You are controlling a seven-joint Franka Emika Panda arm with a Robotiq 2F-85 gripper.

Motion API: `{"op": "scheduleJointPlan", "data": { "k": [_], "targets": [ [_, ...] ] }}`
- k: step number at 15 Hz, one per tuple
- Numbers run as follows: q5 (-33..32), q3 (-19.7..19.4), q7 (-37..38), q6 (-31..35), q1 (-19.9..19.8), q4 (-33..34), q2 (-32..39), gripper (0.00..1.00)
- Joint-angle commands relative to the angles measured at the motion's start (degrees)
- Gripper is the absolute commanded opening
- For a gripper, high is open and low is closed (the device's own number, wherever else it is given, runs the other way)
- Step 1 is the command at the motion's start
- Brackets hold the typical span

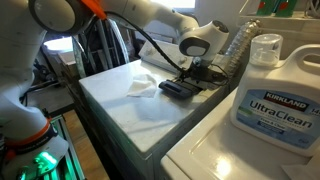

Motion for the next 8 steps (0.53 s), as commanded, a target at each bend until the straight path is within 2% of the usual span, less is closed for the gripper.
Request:
{"op": "scheduleJointPlan", "data": {
  "k": [1,4,8],
  "targets": [
    [-2.83,-1.1,-1.77,0.82,0.83,-5.52,-3.69,1.0],
    [-4.07,-1.36,-2.43,1.12,1.11,-7.09,-4.55,1.0],
    [-3.57,-0.82,-7.66,1.97,0.65,-8.93,-4.86,1.0]
  ]
}}
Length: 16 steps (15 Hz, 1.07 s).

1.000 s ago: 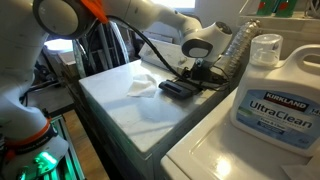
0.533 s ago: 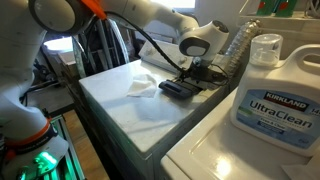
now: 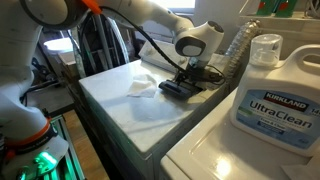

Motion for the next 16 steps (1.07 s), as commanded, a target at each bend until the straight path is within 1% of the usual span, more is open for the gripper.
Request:
{"op": "scheduleJointPlan", "data": {
  "k": [1,16],
  "targets": [
    [-0.39,-0.35,-4.8,1.62,-0.07,-4.2,-2.0,1.0],
    [-0.72,-1.49,-7.06,-3.22,-0.28,-3.52,-2.61,1.0]
  ]
}}
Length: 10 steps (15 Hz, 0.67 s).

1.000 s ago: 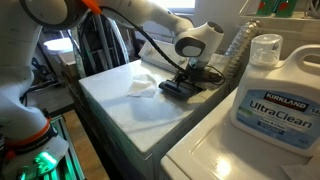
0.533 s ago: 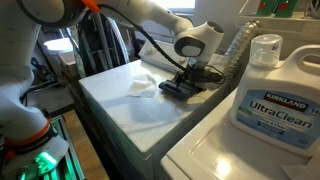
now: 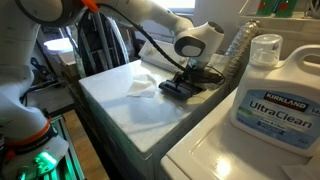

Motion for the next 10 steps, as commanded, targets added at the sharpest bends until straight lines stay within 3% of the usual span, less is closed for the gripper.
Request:
{"op": "scheduleJointPlan", "data": {
  "k": [1,10],
  "targets": [
    [-0.62,-0.57,-2.08,-2.42,-0.27,-1.24,-1.0,1.0],
    [-0.15,-1.03,-3.35,-1.39,-0.02,-0.48,0.25,1.0]
  ]
}}
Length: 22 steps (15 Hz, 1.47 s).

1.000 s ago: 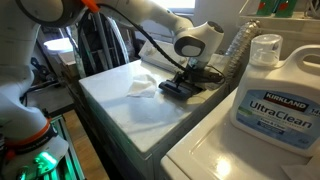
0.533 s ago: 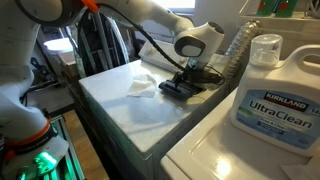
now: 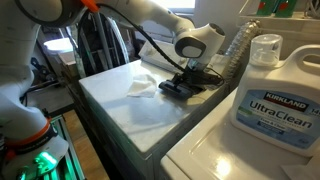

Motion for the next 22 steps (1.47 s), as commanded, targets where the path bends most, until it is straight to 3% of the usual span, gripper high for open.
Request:
{"op": "scheduleJointPlan", "data": {
  "k": [1,6,11,22],
  "targets": [
    [-0.24,-0.51,-1.61,1.43,0.17,-0.6,0.18,1.0],
    [1.93,-0.11,-0.1,4.39,0.14,0.18,0.56,1.0],
    [-0.1,-0.53,0.99,6.58,1.24,-0.64,0.7,1.0],
    [-2.2,-0.81,-0.36,-0.39,0.67,0.21,0.09,1.0]
  ]
}}
